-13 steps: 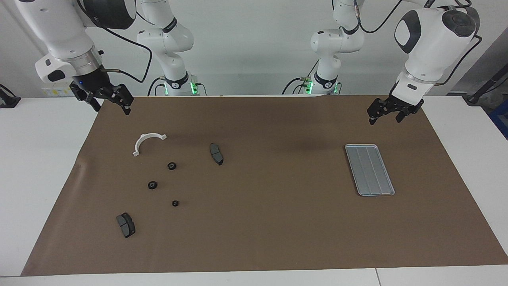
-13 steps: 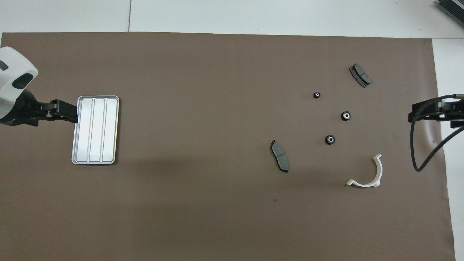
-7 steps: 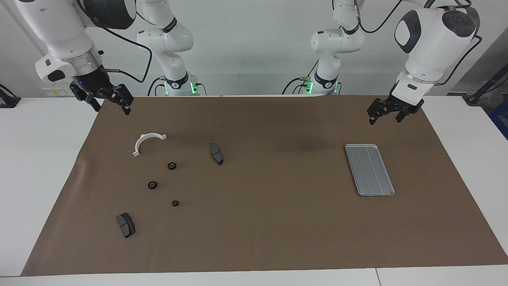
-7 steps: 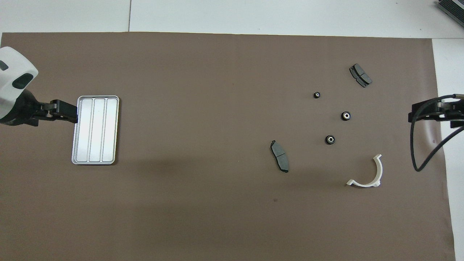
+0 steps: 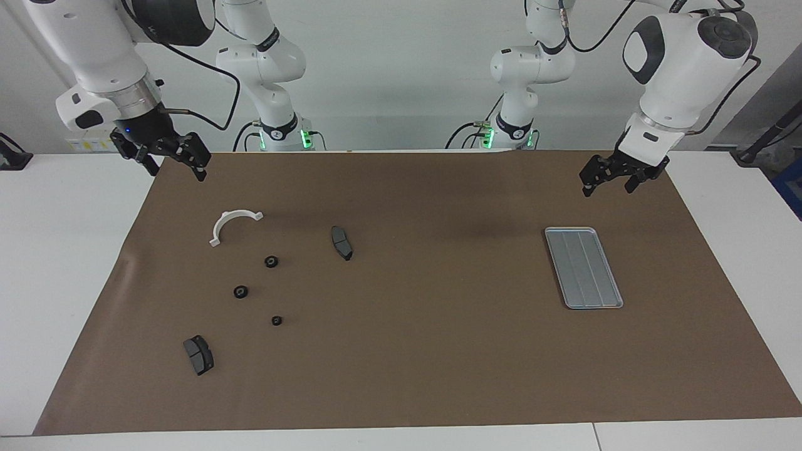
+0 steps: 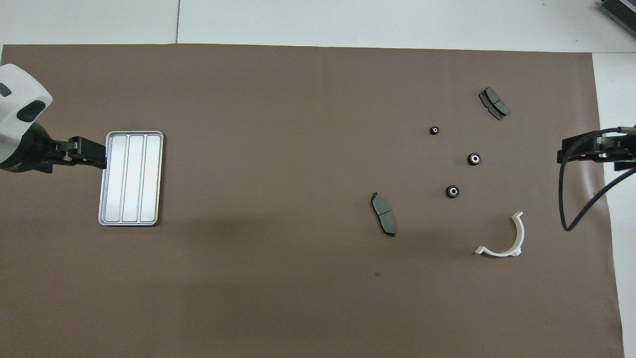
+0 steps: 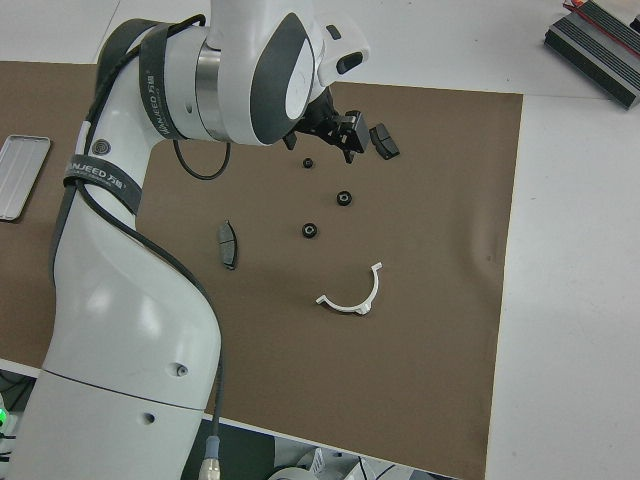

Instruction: Pick bearing gear from pile to tray

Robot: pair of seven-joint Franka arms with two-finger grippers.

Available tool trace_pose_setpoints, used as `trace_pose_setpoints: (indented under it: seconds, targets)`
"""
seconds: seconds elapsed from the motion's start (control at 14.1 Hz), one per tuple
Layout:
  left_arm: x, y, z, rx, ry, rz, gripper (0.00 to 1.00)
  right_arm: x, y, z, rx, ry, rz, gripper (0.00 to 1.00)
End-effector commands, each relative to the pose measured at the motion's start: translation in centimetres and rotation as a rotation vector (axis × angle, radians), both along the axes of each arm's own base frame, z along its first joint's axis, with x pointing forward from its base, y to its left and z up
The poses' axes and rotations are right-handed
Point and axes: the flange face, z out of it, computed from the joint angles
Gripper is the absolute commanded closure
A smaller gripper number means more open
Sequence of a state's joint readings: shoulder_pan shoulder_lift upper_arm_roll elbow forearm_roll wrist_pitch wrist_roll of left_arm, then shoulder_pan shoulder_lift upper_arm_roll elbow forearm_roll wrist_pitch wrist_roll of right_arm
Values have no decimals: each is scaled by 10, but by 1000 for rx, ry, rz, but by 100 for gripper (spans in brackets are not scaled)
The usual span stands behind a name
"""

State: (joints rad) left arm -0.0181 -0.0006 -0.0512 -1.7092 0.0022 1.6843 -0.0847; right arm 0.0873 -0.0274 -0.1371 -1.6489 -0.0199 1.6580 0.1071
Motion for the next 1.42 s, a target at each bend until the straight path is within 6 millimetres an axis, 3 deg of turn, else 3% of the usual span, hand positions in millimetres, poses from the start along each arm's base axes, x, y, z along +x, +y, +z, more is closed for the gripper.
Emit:
trace_pose_setpoints:
  seconds: [0.0, 0.36, 0.57, 1.14, 1.35]
  targets:
    - [-7, 3, 4, 21, -12, -6, 0, 9, 7, -17, -4, 0, 39, 0]
    - [-7, 2, 3, 21, -10, -6, 0, 57, 37, -82, 3, -25, 86, 0]
    - [-8, 2, 3, 21, -7, -8, 0, 75, 51, -126, 2, -14, 112, 0]
    - [-7, 1, 2, 21, -10, -6, 0, 70, 45, -239, -9, -54, 210, 0]
    - [-8, 1, 2, 21, -9, -9, 0, 68, 40, -266, -14, -73, 245, 0]
